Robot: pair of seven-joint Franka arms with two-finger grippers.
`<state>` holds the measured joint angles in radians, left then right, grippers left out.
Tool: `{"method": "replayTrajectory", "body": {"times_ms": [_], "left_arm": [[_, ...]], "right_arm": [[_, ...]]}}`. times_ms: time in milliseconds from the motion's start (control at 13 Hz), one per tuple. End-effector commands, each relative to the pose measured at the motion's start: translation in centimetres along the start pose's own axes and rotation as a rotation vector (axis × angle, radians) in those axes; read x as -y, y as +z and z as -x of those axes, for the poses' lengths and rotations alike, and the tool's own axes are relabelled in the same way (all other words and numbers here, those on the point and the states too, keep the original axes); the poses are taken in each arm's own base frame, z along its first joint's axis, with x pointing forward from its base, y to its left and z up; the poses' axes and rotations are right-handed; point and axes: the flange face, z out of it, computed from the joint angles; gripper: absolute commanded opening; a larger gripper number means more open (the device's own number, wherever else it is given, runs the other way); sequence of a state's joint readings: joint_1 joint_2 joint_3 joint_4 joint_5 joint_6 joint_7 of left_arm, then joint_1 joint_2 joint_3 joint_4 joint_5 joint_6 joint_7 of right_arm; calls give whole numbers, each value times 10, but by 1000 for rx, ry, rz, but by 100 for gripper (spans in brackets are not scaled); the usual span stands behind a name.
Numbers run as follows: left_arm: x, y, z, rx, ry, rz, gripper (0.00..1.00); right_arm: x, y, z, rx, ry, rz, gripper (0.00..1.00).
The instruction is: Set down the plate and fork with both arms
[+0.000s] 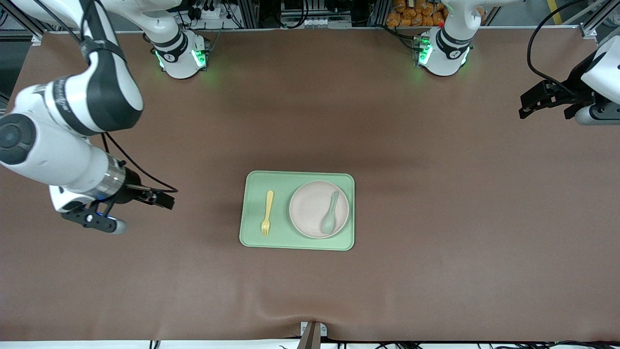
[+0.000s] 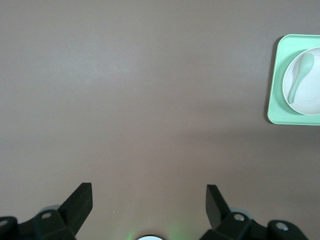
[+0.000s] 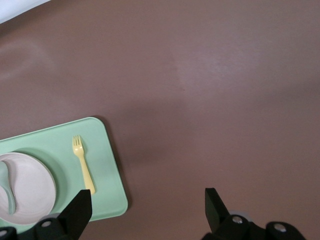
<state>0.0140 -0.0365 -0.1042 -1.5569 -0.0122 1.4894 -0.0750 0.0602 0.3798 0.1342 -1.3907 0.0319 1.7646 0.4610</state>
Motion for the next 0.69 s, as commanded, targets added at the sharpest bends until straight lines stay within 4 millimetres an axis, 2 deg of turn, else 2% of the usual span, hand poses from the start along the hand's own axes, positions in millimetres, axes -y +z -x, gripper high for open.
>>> {"method": "replayTrajectory", "body": {"times_ms": [0,77,231,308,615], "left_arm": [[-1,-3,2,-10,4,-3,100],[-1,-3,2,-11,6,-3,100],[-1,-3,2,-10,4,-3,100],[-1,-3,2,-10,4,-3,100],[-1,-3,2,-11,4,-3,100]], "right_arm": [[-38,-29,3,19,-73,-13,100],[-44,-37,7,27,-71,2,100],[-60,-69,18,5,-62,5,100],[-59,-80,28,3,-59,11,100],[-69,-108,53,-16,-64,36,100]]}}
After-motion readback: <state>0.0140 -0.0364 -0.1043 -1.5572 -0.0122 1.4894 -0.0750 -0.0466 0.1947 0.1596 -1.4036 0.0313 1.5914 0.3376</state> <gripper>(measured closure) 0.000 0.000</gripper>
